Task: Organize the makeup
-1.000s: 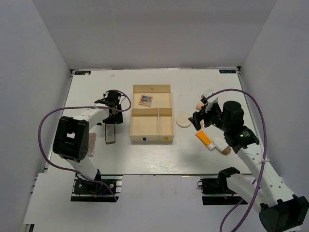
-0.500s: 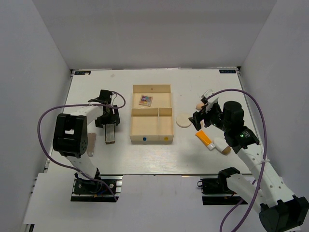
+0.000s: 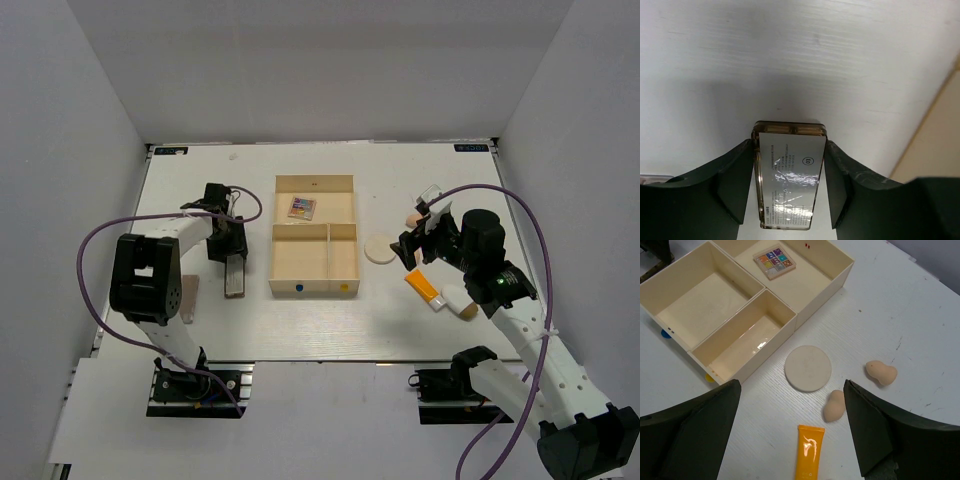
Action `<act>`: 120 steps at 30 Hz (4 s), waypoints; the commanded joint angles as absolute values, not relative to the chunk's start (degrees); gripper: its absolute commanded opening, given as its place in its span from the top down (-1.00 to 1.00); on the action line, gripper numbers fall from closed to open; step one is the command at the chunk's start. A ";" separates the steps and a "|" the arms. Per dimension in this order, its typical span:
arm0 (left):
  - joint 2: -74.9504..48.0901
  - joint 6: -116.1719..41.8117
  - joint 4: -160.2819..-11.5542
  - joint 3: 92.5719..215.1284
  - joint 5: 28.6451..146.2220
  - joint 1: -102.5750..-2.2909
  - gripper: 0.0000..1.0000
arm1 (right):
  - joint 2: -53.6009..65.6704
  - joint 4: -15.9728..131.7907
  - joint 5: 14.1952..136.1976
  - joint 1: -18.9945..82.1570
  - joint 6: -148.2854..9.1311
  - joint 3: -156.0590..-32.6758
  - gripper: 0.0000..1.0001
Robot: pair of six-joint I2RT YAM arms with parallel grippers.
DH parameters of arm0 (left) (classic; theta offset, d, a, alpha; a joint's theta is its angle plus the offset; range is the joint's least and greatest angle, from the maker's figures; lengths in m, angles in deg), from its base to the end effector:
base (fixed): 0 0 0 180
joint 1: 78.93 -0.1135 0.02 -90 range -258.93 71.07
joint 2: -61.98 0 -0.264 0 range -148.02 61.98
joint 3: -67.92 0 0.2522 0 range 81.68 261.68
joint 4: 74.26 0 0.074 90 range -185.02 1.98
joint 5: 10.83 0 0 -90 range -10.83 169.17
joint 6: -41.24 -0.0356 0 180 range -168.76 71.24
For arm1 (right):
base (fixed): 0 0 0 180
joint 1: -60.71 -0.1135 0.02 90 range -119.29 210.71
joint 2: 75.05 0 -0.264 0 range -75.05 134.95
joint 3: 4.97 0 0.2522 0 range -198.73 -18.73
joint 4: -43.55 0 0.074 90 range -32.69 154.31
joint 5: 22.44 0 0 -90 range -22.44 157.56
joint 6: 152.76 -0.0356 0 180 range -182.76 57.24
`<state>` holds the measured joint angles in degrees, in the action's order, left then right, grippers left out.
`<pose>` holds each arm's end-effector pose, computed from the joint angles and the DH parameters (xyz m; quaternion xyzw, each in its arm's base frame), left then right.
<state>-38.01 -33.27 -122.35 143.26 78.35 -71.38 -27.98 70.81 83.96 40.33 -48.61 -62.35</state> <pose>0.3248 -0.0425 0.1637 -0.0695 0.9862 -0.0230 0.1484 0.1763 0.0762 0.3204 -0.3171 0.7343 0.1465 0.5820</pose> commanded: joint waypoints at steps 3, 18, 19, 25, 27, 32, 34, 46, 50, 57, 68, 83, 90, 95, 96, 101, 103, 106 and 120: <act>-29.97 -33.12 -122.30 147.94 84.27 -70.76 0.52 | -28.29 68.30 83.38 40.05 -48.44 -62.68 -0.78; -38.03 -22.84 -107.74 164.73 101.13 -67.43 0.57 | -25.83 67.95 81.79 39.88 -48.17 -62.68 -0.78; -38.83 -20.74 -105.80 164.65 101.58 -67.42 0.56 | -25.65 68.04 81.88 39.70 -48.26 -62.68 -0.78; -43.40 -15.45 -97.25 167.45 100.18 -64.78 0.51 | -25.39 67.95 81.88 39.79 -48.26 -62.77 -0.78; -44.81 -14.49 -96.12 168.51 98.00 -64.08 0.49 | -25.47 67.95 82.06 39.88 -48.09 -62.77 -0.78; -47.35 -13.25 -95.49 172.73 94.39 -63.02 0.40 | -25.48 67.95 82.15 39.79 -48.08 -62.77 -0.78; -49.55 -13.52 -97.16 174.31 92.71 -62.50 0.40 | -25.39 67.95 82.23 39.79 -47.91 -62.68 -0.78; -55.00 -11.67 -96.90 174.58 86.74 -60.83 -0.27 | -25.30 67.86 82.15 39.09 -47.73 -62.68 -0.78; -54.66 -13.07 -97.86 174.58 86.03 -60.30 -0.59 | -25.39 67.86 82.06 39.00 -47.65 -62.50 -0.78; -47.90 -17.11 -101.73 173.45 83.66 -59.77 -0.65 | -25.65 68.12 81.97 39.00 -47.65 -62.50 -0.78; -24.52 -12.83 -122.98 152.44 58.71 -62.41 -0.96 | -30.39 69.18 84.25 38.21 -47.73 -62.59 -0.78; -24.77 -7.36 -138.38 142.15 41.38 -68.99 -0.96 | -33.47 69.35 84.96 37.06 -48.70 -61.80 -0.78; -27.23 -15.60 -136.89 140.83 45.50 -75.33 -0.96 | -33.65 69.53 84.87 36.80 -48.79 -62.06 -0.78; -22.07 -23.96 -134.17 137.67 50.33 -78.22 -0.96 | -34.53 69.53 85.57 36.80 -48.88 -62.24 -0.78; -21.87 -24.67 -134.51 137.49 51.04 -78.23 -0.96 | -34.70 69.53 85.57 36.71 -48.96 -62.24 -0.78; -25.12 -29.07 -139.25 140.30 54.56 -79.11 -0.96 | -36.55 69.18 85.57 36.71 -48.96 -62.06 -0.78; -25.21 -30.47 -139.26 139.69 54.38 -79.64 -0.96 | -36.72 69.27 85.57 36.28 -48.96 -62.33 -0.78; -25.12 -32.93 -137.95 138.02 57.28 -80.78 -0.96 | -36.99 69.36 85.57 36.01 -48.88 -62.24 -0.78; -31.10 -36.98 -134.43 136.18 61.60 -82.35 -0.96 | -37.78 69.44 84.70 35.84 -48.88 -62.15 -0.78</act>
<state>-30.86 -35.98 -135.99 137.14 60.43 -81.37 -36.89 70.88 84.83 36.20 -48.68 -61.69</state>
